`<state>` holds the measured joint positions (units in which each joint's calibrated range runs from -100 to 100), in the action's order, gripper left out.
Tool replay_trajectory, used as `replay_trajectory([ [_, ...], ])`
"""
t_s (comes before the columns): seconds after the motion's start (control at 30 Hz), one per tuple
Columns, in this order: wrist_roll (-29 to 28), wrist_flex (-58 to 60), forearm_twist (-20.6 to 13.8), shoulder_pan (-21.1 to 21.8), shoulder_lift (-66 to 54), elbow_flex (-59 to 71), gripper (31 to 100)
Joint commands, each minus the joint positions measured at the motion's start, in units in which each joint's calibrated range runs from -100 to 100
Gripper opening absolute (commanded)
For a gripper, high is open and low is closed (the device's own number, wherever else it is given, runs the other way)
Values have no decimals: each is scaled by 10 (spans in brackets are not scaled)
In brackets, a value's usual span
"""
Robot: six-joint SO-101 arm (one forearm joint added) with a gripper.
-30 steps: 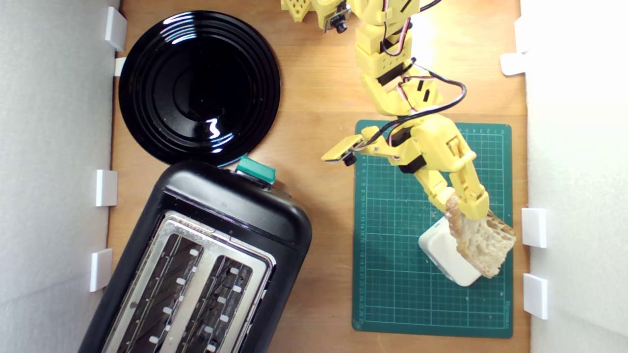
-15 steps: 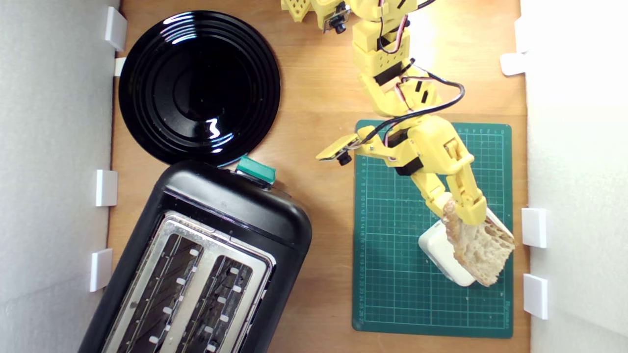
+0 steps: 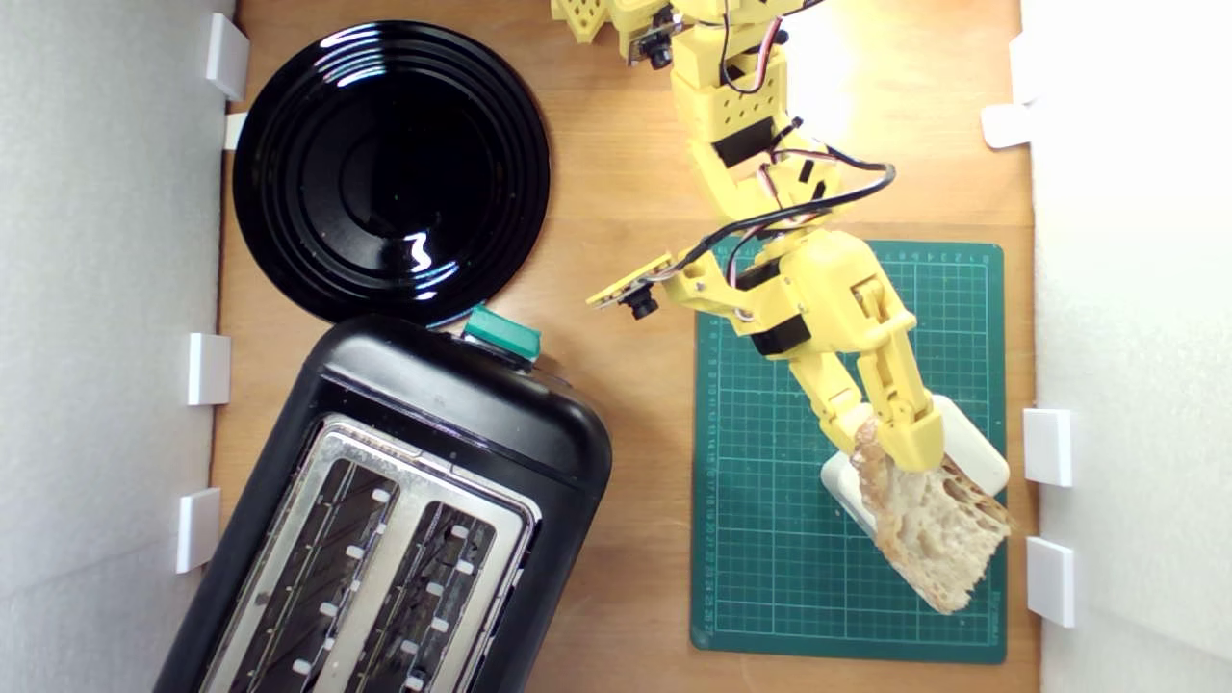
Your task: Pick bread and place in toaster
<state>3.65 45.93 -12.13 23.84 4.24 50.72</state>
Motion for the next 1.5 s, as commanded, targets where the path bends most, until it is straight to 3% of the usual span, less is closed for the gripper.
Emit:
replay_trajectory([
  [0.0,2,1,6,-22,-71,-13,584],
  [0.27,3,0,2,-59,-154,-13,584],
  [0.47,3,-3,1,-112,-237,-14,583],
  [0.97,53,-11,1,-196,-379,-16,588],
  [1.33,71,-212,0,-226,-451,-45,584],
  [1.47,101,-312,0,-228,-457,-100,584],
])
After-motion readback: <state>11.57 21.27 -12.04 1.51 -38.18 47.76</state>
